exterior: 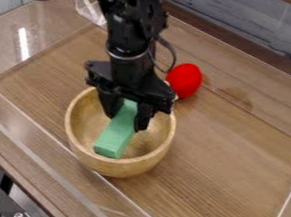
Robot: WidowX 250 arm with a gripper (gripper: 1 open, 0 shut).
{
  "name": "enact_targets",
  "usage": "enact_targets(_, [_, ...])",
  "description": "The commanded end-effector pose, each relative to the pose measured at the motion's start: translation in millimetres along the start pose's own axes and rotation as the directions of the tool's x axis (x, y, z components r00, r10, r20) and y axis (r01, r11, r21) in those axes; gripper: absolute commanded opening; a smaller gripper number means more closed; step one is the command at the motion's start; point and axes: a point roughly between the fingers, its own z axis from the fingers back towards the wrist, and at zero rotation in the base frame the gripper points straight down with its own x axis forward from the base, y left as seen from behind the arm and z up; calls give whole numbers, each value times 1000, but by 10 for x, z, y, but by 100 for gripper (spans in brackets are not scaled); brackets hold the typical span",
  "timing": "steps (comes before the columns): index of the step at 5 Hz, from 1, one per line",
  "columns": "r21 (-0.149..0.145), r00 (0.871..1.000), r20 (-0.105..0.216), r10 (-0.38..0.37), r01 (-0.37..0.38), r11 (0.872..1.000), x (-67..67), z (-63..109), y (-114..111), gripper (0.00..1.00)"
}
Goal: Remove the green object from the brown bowl and put it on the table
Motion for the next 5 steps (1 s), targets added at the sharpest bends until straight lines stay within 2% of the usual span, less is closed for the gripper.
enact_targets(1, [-6, 1000, 28, -1, 1, 1000, -20, 137, -121, 0])
enact_targets(2, [-11, 1000, 30, 4, -4, 1000, -89, 207, -298, 0])
enact_targets(3, [-17, 999, 36, 30, -29, 999, -193, 194, -406, 0])
enact_targets(4, [-21, 998, 45, 42, -41, 999, -279, 204, -440, 0])
enact_targets(5, [-25, 997, 51, 51, -50, 998, -273, 175, -486, 0])
